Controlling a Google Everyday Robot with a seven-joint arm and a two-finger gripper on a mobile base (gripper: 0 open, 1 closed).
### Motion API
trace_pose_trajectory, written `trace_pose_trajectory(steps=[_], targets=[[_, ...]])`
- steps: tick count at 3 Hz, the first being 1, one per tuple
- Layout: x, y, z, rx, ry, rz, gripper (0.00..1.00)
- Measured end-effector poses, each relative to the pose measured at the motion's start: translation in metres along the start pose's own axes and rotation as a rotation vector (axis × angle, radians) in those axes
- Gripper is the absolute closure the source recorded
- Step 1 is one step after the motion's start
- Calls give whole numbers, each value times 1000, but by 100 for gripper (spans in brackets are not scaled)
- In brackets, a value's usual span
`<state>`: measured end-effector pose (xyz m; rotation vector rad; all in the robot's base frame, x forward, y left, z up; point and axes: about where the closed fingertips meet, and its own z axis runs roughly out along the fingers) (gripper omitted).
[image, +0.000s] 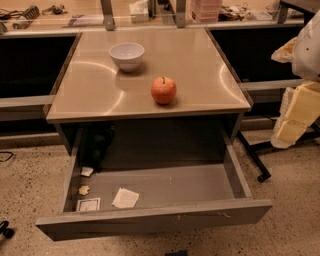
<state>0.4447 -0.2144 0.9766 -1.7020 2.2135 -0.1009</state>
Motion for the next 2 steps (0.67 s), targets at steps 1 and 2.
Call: trace_pose_trajectory(steps=[1,2], targets=[[-13,-18,10,33,-54,15,0],[-35,-41,29,57,-134,36,0]])
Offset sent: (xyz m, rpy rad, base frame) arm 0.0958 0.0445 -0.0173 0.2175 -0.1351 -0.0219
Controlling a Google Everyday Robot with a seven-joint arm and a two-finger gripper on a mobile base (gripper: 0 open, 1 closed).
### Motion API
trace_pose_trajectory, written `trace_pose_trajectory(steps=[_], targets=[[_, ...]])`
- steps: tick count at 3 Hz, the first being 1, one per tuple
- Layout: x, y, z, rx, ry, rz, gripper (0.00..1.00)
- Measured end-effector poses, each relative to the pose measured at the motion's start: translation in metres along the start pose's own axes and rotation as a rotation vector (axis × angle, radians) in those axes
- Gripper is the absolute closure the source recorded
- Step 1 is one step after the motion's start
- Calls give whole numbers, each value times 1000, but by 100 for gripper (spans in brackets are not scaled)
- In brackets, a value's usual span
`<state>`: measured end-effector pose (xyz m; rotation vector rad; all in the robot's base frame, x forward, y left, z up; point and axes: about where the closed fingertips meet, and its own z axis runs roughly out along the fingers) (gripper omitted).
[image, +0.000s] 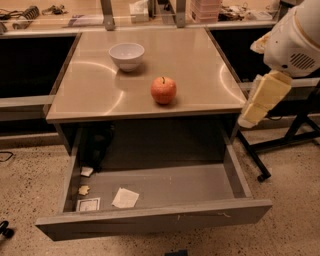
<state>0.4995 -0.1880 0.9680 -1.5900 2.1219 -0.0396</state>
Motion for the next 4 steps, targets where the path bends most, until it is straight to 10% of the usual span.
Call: trace_pose_trajectory(steps=[3,4], targets=[[-70,-39,93,-8,-292,24,0],[-70,-39,93,-8,-292,24,0]])
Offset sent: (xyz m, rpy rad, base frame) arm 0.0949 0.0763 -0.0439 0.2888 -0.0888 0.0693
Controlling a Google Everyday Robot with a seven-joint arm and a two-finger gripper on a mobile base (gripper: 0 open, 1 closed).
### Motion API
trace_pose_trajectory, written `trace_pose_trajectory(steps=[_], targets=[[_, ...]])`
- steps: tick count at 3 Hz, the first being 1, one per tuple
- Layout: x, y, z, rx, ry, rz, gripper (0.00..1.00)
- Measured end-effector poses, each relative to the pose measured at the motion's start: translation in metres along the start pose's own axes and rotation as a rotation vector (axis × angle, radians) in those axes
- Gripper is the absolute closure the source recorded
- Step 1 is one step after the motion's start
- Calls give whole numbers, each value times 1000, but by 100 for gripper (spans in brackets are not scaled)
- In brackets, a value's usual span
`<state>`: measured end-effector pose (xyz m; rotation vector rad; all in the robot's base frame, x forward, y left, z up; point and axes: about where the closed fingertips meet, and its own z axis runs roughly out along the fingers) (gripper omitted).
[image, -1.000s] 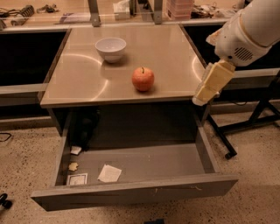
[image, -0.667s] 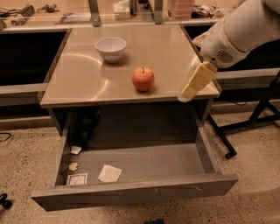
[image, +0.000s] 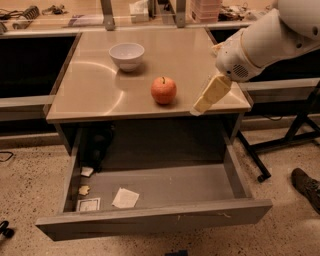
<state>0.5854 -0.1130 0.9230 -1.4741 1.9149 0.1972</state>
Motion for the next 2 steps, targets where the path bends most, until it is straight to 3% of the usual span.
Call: trace_pose_trajectory(steps=[2], targets=[[-1,-17,27,23,-51,2,0]])
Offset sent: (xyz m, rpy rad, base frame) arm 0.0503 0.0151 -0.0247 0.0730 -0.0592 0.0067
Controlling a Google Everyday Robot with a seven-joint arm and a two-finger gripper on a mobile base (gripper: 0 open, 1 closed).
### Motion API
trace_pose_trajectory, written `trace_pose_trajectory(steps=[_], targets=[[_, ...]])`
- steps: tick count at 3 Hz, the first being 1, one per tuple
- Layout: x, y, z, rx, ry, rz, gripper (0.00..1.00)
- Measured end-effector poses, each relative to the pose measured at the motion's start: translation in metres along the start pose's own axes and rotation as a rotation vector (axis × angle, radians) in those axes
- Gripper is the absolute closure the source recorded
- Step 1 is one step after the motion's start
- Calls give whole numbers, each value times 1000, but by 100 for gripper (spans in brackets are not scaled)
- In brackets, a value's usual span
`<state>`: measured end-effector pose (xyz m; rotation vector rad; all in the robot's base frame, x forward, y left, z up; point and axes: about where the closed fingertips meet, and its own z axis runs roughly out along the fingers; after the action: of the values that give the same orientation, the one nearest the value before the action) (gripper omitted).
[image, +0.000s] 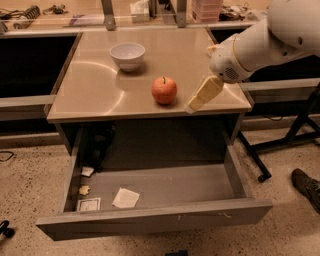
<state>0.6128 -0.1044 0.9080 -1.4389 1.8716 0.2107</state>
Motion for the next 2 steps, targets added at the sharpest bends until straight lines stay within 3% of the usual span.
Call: trace_pose_trajectory(steps=[2], targets=[[-6,-18,53,-31,-33,-22,0]])
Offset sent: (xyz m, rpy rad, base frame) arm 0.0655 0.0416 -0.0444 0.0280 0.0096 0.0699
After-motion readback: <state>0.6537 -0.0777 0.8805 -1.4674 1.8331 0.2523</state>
